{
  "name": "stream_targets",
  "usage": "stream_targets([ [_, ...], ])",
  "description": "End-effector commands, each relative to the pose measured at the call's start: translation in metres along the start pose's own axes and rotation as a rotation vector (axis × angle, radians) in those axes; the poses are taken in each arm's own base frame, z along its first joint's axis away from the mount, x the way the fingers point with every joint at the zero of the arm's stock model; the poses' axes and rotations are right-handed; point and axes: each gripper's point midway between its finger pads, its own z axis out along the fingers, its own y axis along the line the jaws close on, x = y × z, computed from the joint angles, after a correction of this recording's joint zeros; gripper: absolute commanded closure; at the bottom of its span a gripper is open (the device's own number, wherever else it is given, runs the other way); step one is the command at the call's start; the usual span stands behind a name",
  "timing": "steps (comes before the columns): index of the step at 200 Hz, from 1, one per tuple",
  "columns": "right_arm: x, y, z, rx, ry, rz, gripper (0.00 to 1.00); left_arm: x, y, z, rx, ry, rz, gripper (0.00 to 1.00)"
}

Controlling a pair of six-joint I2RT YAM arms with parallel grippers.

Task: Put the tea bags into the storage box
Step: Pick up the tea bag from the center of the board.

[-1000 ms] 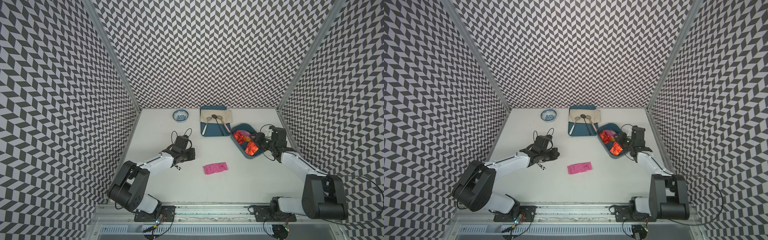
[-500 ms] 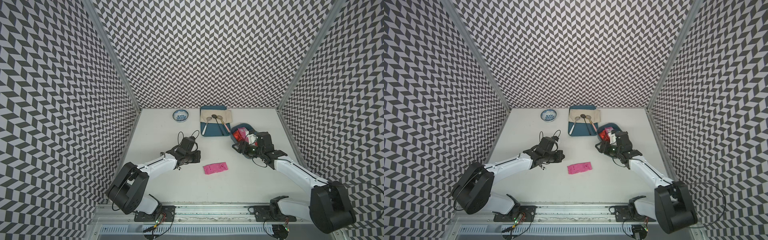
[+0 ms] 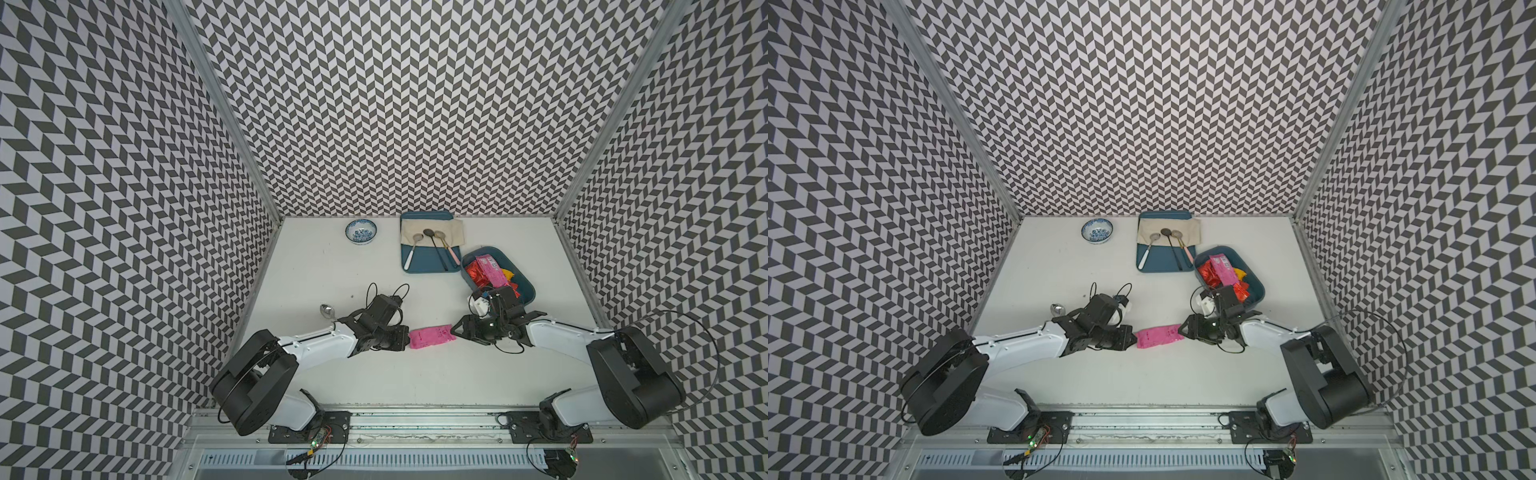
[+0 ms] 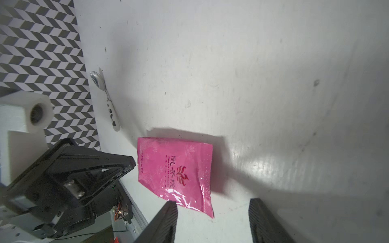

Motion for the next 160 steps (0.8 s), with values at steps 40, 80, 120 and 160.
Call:
stream_targets([
  [40, 0.005, 0.011, 0.017, -0.098, 0.042, -0.008, 0.45, -0.004, 0.004, 0.010, -0.014, -0.012, 0.005, 1.00],
  [80, 0.008, 0.011, 0.022, -0.131, 0.062, 0.017, 0.57, -0.003, 0.004, 0.016, -0.016, 0.005, 0.010, 1.00],
  [120, 0.000, 0.018, 0.016, -0.132, 0.036, 0.006, 0.92, -0.005, 0.005, 0.013, -0.025, -0.004, 0.013, 1.00],
  [160, -0.020, 0.043, 0.001, -0.153, -0.013, -0.036, 1.00, -0.014, 0.009, 0.001, -0.067, -0.064, 0.013, 1.00],
])
